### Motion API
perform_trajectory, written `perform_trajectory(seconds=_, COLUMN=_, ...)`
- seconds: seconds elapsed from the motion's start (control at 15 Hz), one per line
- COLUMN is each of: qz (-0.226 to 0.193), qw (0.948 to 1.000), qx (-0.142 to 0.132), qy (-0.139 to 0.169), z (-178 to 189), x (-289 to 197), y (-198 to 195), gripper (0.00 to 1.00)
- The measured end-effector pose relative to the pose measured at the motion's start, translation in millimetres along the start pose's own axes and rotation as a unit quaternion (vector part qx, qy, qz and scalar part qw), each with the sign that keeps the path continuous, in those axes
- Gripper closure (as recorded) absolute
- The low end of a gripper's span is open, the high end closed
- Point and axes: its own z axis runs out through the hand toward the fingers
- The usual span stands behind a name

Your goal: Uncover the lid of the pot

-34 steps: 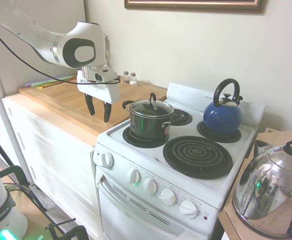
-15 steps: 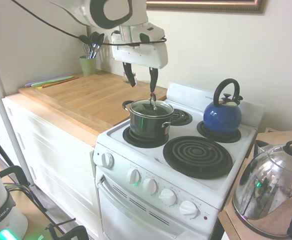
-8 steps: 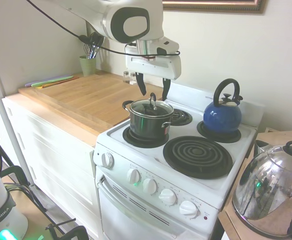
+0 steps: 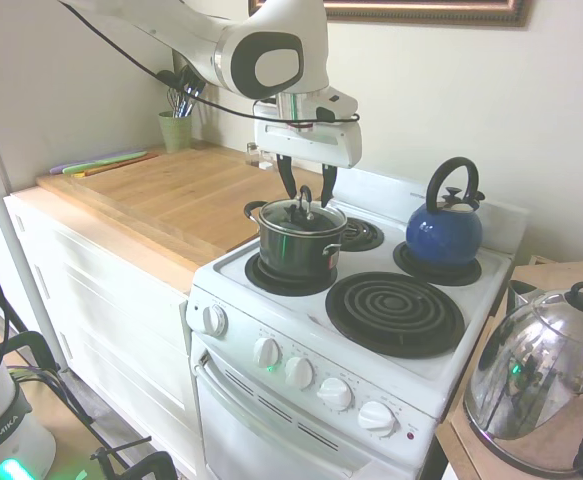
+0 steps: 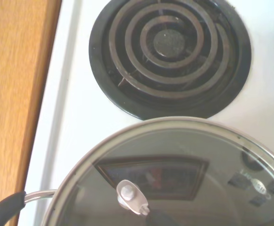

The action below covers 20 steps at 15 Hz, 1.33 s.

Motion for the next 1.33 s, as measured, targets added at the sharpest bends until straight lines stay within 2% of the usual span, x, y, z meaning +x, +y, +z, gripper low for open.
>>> perform_trajectory(seconds=1.13, qz=0.005, qw=1.0000, qx=0.004, qy=0.005, z=-1.6, x=4.4, y=1.7, gripper=1.00)
perform_trajectory(seconds=1.33, qz=-0.004, qw=0.9998, qx=0.010, qy=0.019, z=-23.7, x=-2.0, y=-2.4, gripper=1.00)
